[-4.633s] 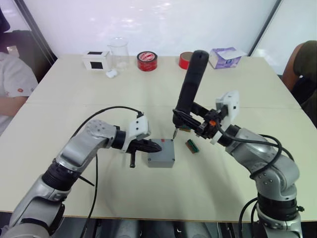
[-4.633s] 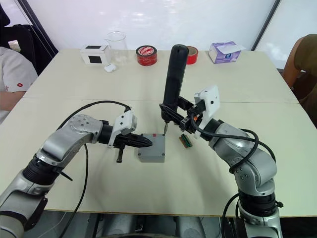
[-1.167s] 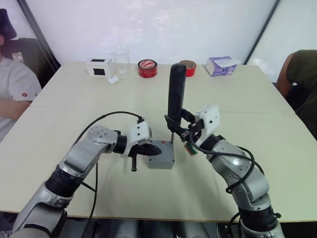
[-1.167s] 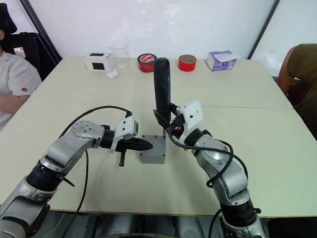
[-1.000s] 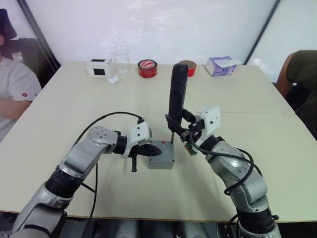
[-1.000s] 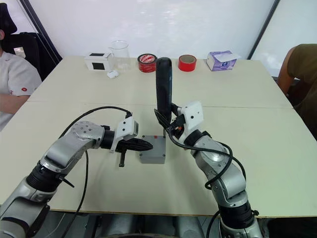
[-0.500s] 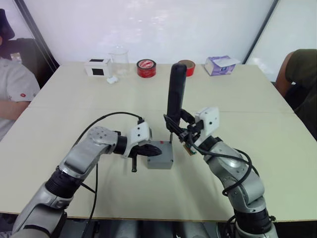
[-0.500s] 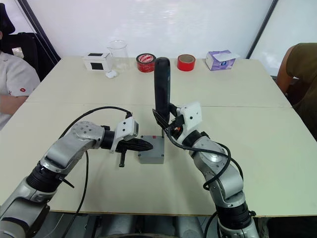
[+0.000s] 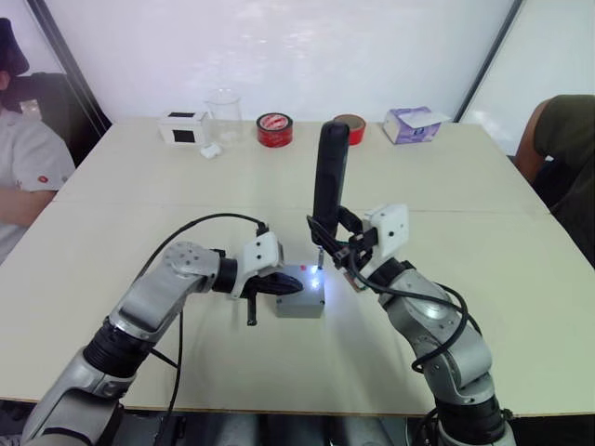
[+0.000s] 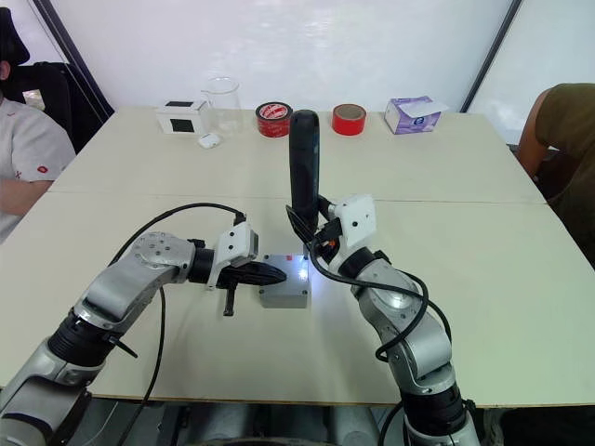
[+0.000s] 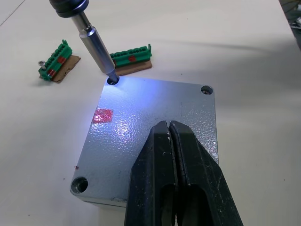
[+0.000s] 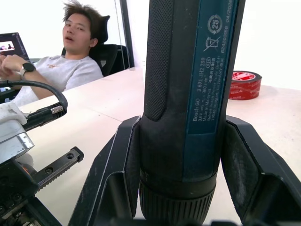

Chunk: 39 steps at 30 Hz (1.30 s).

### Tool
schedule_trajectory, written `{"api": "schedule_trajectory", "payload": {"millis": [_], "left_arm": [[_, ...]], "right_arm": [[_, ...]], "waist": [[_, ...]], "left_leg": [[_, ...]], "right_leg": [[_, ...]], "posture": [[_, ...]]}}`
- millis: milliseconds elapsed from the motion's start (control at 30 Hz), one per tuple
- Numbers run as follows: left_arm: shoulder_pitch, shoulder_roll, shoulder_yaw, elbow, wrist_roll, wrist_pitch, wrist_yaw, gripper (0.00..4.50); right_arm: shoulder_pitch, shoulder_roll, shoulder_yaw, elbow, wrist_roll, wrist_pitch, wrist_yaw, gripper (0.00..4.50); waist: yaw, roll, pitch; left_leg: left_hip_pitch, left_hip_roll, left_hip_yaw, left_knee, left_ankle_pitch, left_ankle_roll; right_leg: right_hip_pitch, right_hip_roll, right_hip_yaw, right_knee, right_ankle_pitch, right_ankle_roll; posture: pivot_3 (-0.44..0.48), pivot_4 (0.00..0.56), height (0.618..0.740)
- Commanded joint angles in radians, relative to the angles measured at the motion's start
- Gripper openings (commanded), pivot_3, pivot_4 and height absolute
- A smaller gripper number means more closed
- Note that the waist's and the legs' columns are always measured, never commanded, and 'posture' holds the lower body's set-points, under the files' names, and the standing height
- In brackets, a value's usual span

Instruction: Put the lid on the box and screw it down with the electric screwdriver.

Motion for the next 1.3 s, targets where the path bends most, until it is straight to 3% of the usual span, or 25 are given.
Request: {"api": "schedule_trajectory", "payload": {"millis": [33,600,733,867,1000,1100,1167,1300], "left_arm": [[0.03,0.011,-0.045,0.038,0.041,0.016,0.001,0.0],[0.034,0.01,-0.054,0.046,0.045,-0.005,-0.004,0.0],[0.029,0.003,-0.059,0.066,0.05,-0.017,-0.006,0.0],[0.041,0.0,-0.048,0.064,0.034,-0.019,-0.01,0.0],[0.055,-0.021,0.012,0.046,-0.041,0.021,-0.007,0.0],[0.027,-0.085,0.169,0.017,-0.207,0.122,0.044,0.0],[-0.002,-0.096,0.249,-0.014,-0.295,0.204,0.067,0.0],[-0.006,-0.042,0.312,-0.107,-0.405,0.31,0.054,0.0]], "right_arm": [[0.058,-0.012,0.029,0.059,-0.007,0.06,0.009,1.83],[0.024,-0.038,-0.02,-0.001,0.017,0.05,0.038,1.83],[-0.074,-0.102,-0.123,-0.111,0.139,0.129,0.09,1.83],[-0.21,-0.184,-0.276,-0.176,0.373,0.283,0.108,1.83],[-0.376,-0.272,-0.444,-0.109,0.649,0.432,0.053,1.83],[-0.479,-0.392,-0.583,0.1,0.85,0.616,-0.041,1.83],[-0.516,-0.515,-0.609,0.247,0.953,0.789,-0.067,1.83],[-0.564,-0.678,-0.576,0.427,0.978,1.011,-0.067,1.83]], "waist": [[0.0,0.0,-0.001],[0.001,0.002,-0.006],[0.002,0.005,-0.003],[0.003,0.009,0.003],[0.002,0.013,0.012],[0.005,0.012,0.015],[0.006,0.008,0.018],[0.001,0.009,0.022]], "left_leg": [[0.0,0.0,0.0,-0.001,0.0,0.0],[0.001,0.0,0.0,-0.012,0.0,0.0],[-0.001,0.0,0.0,-0.012,0.0,0.0],[-0.003,-0.001,0.0,-0.012,0.0,0.0],[-0.005,-0.004,0.001,-0.012,0.0,0.0],[-0.008,-0.004,0.0,-0.013,0.0,0.0],[-0.017,-0.004,-0.002,-0.011,0.0,0.0],[-0.03,-0.008,-0.001,-0.01,0.001,0.0]], "right_leg": [[-0.001,0.0,0.0,-0.001,0.0,0.0],[0.001,-0.001,-0.001,-0.011,0.0,-0.002],[0.0,-0.001,-0.002,-0.011,0.0,-0.002],[-0.001,-0.003,-0.002,-0.011,0.0,-0.002],[-0.003,-0.006,-0.002,-0.011,0.0,-0.002],[-0.005,-0.006,-0.003,-0.011,0.0,-0.002],[-0.013,-0.007,-0.005,-0.011,0.001,-0.002],[-0.024,-0.01,-0.005,-0.01,0.003,0.002]], "posture": [[0.0,0.15,0.74],[0.0,0.15,0.74],[0.0,0.15,0.74],[0.0,0.15,0.74],[0.0,0.15,0.74],[0.0,0.15,0.74],[0.0,0.15,0.74],[0.0,0.15,0.74]]}}
